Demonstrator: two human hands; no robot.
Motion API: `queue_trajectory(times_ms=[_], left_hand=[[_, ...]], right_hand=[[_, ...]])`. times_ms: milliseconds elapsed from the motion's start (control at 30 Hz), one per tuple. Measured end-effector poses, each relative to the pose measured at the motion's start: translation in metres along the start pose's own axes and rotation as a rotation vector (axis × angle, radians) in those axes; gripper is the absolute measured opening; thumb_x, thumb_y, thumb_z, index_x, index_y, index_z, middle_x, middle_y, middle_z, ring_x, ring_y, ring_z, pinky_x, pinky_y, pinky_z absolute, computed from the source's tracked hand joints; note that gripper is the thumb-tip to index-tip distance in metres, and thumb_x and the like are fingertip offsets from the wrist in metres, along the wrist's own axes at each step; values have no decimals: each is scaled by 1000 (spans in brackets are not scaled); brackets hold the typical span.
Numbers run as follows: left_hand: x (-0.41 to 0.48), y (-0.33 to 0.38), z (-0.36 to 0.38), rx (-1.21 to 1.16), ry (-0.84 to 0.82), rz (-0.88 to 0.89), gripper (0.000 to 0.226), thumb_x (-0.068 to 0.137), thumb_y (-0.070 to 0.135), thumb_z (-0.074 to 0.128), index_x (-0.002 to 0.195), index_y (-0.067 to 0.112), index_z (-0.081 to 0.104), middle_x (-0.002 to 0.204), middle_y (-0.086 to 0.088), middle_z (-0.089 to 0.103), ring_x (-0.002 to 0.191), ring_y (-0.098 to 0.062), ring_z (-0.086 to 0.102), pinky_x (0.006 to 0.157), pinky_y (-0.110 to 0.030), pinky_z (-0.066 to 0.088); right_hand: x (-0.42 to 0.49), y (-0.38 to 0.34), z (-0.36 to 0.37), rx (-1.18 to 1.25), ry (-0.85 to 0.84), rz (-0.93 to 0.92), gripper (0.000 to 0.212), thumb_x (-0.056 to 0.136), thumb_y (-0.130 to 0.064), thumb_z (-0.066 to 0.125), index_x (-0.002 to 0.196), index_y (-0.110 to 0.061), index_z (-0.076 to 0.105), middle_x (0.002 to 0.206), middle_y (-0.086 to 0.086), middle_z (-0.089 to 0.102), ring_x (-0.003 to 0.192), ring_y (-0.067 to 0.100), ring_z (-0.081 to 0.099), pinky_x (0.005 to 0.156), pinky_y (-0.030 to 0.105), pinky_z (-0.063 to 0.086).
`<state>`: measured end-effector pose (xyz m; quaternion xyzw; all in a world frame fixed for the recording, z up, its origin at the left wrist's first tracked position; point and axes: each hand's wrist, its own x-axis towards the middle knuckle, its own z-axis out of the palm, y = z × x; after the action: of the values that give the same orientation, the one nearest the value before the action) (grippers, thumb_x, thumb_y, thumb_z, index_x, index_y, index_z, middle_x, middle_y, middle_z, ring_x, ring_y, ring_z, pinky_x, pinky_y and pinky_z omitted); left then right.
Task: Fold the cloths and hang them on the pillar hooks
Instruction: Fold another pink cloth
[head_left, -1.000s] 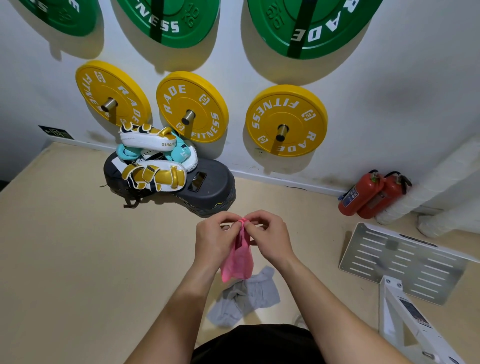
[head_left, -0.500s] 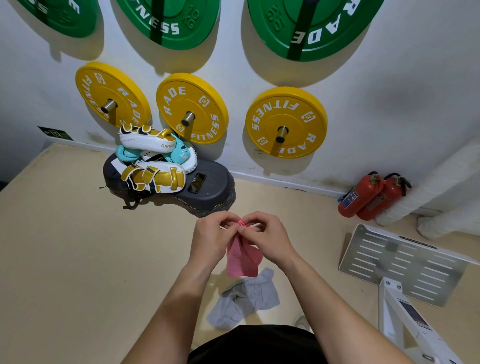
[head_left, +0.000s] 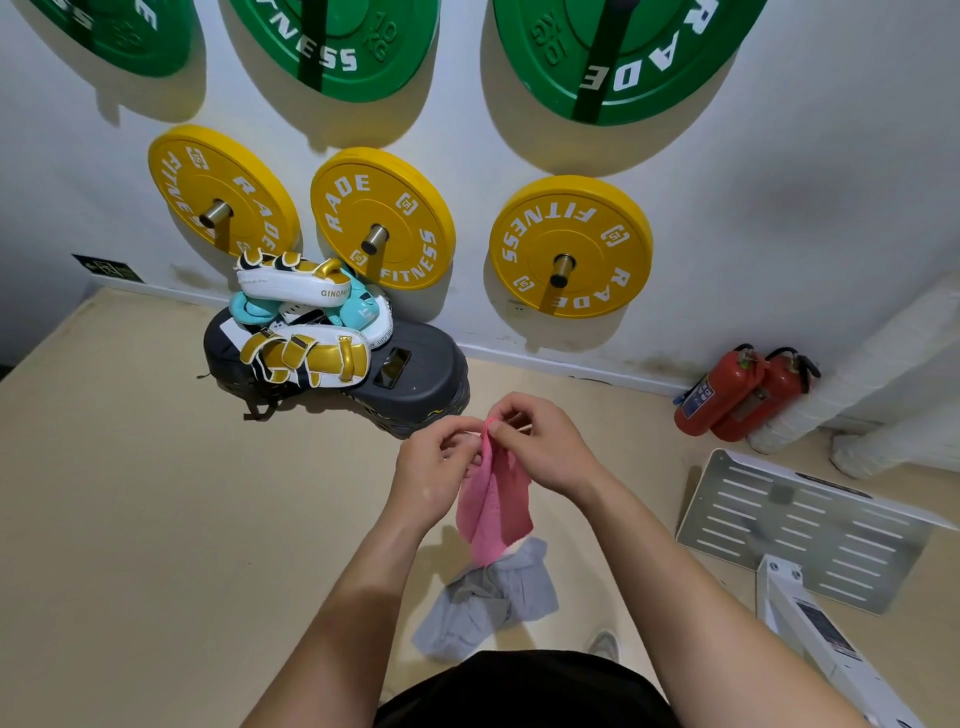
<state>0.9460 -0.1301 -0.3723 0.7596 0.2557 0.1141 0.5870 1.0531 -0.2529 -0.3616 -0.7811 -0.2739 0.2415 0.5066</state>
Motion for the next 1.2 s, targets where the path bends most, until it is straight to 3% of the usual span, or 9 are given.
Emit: queue_trajectory(times_ms=[200, 333, 433, 500, 667, 767, 967, 1067, 1200], left_hand=[[5, 5, -1, 110, 26, 11, 13, 80, 13, 74, 75, 25, 74, 70, 4, 69, 62, -6, 58, 62, -21, 48], [8, 2, -8, 142, 15, 25, 11, 79, 14, 75, 73, 21, 69, 75, 7, 71, 72, -3, 64, 69, -16, 49], [9, -5, -12, 89, -26, -27, 16, 78, 8, 75, 73, 16, 61, 61, 2, 59, 58, -11, 51, 61, -25, 44], [9, -10, -14, 59, -55, -32, 19, 76, 7, 75, 75, 19, 61, 62, 6, 55, 58, -11, 46, 60, -26, 42], [9, -18, -25, 24, -136, -34, 11, 83, 15, 79, 87, 15, 69, 66, 3, 58, 61, -7, 51, 62, -20, 44], [7, -25, -34, 34, -123, -48, 2, 87, 9, 74, 86, 11, 72, 73, -1, 64, 65, -4, 55, 64, -15, 45], [5, -46, -43, 264, -164, -115, 16, 82, 10, 76, 82, 26, 74, 79, 5, 68, 58, -8, 54, 56, -17, 43], [1, -58, -45, 310, -106, -150, 22, 80, 3, 70, 84, 25, 75, 82, 3, 70, 58, -9, 56, 56, -16, 43], [-8, -74, -58, 219, -49, -264, 24, 83, -1, 68, 81, 21, 77, 79, -3, 70, 57, -13, 62, 61, -28, 52]], right_hand=[[6, -21, -11, -118, -60, -89, 13, 90, -17, 55, 82, -25, 61, 79, -10, 68, 78, 10, 63, 78, 36, 53], [7, -29, -20, -161, -74, -128, 13, 93, -13, 53, 87, -22, 60, 81, -11, 66, 80, 9, 60, 77, 33, 50], [9, -29, -25, -163, -55, -143, 14, 95, -14, 54, 87, -25, 59, 81, -10, 64, 79, 12, 59, 76, 34, 48], [10, -29, -28, -156, -43, -147, 16, 95, -14, 54, 86, -27, 57, 80, -10, 63, 78, 14, 60, 76, 36, 49], [15, -26, -40, -207, 26, -139, 15, 98, -14, 50, 87, -23, 55, 77, -12, 57, 71, 6, 51, 71, 33, 43], [18, -21, -51, -262, 93, -120, 12, 99, -15, 50, 88, -19, 53, 77, -12, 55, 71, 4, 50, 67, 32, 39], [22, -14, -51, -244, 166, -94, 24, 99, -14, 50, 81, -29, 48, 77, -13, 54, 73, 2, 51, 65, 24, 38], [23, -13, -49, -225, 211, -75, 17, 100, -13, 49, 86, -23, 51, 79, -14, 54, 75, 1, 50, 62, 16, 35], [28, -6, -60, -241, 294, -23, 10, 100, -14, 49, 92, -18, 54, 81, -14, 55, 81, 13, 51, 69, 27, 32]])
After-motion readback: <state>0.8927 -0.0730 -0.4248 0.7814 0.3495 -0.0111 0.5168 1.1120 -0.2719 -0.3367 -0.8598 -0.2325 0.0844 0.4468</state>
